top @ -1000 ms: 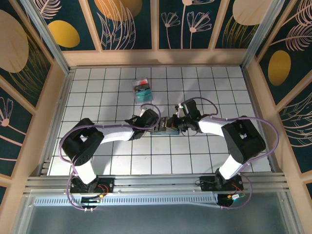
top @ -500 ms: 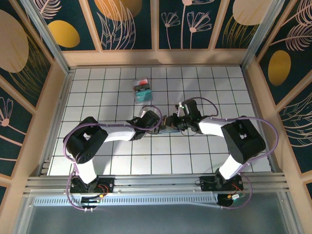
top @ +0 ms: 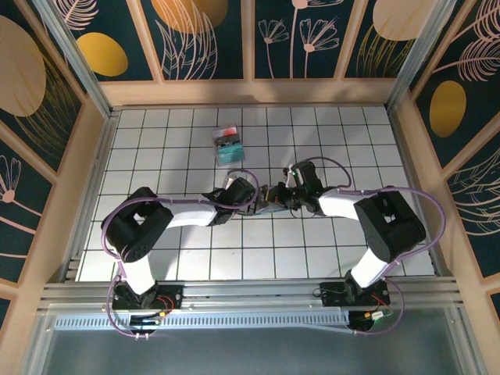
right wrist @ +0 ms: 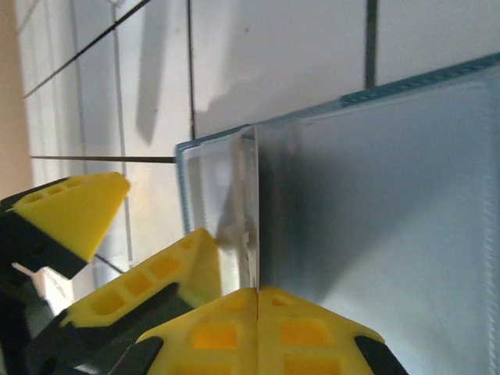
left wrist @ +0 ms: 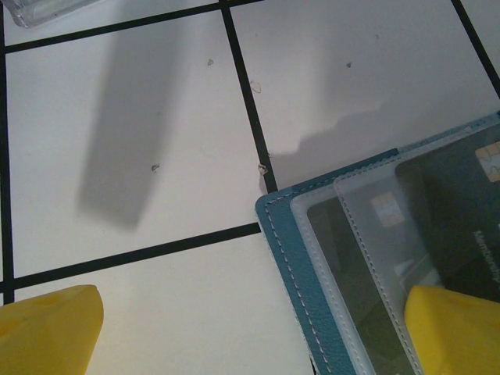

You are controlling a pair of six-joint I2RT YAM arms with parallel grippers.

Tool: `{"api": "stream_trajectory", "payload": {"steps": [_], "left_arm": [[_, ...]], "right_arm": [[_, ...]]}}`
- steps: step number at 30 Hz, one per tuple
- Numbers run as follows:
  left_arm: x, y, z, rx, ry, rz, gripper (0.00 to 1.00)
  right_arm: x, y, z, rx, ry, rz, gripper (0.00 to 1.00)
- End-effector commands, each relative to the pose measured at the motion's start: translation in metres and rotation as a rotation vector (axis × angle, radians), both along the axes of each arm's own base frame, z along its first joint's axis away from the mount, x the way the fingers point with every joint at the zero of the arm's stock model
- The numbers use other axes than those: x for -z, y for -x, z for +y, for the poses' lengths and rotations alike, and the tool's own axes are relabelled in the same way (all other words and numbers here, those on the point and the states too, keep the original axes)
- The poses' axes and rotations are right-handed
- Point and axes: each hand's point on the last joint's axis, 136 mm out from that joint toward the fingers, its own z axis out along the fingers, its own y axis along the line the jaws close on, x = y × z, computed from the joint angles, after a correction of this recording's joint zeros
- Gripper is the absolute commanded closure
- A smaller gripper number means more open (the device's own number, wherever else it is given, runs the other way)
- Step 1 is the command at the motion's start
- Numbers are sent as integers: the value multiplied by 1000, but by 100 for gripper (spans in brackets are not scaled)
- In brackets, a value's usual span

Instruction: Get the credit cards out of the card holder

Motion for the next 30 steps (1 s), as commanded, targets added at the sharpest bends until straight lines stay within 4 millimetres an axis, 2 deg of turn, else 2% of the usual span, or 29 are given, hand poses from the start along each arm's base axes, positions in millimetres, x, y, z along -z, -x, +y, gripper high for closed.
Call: {"api": "stream_trajectory", "payload": {"steps": [1,9,14,17,20,23,25,30], "left_arm": [[10,14,16,-19,-62,41,1],[7,9,25,-38,-118,12,1],[-10,2,17,-16,-97,-26,1],[-34,-5,7,4,-56,-71,1],[-72,-12,-6,46,11,-137,1],[-97,-15,-17,125,55,-166,1],[-125,-19,-25,168,89,-210,1],[-167,-16,-27,280,186,-263,1]], "right_arm": [[-4,-8,-16,28,138,-55,100],[-17,-10,-37,49,256,-102,100],[-34,-10,-42,42,265,-164,100],[-49,-11,-41,18,263,-228,100],[-66,-11,-39,-18,248,-307,100],[-85,-8,-34,-67,217,-394,100],[-96,-6,-31,-100,200,-445,100],[-120,3,-22,-207,172,-568,100]]}}
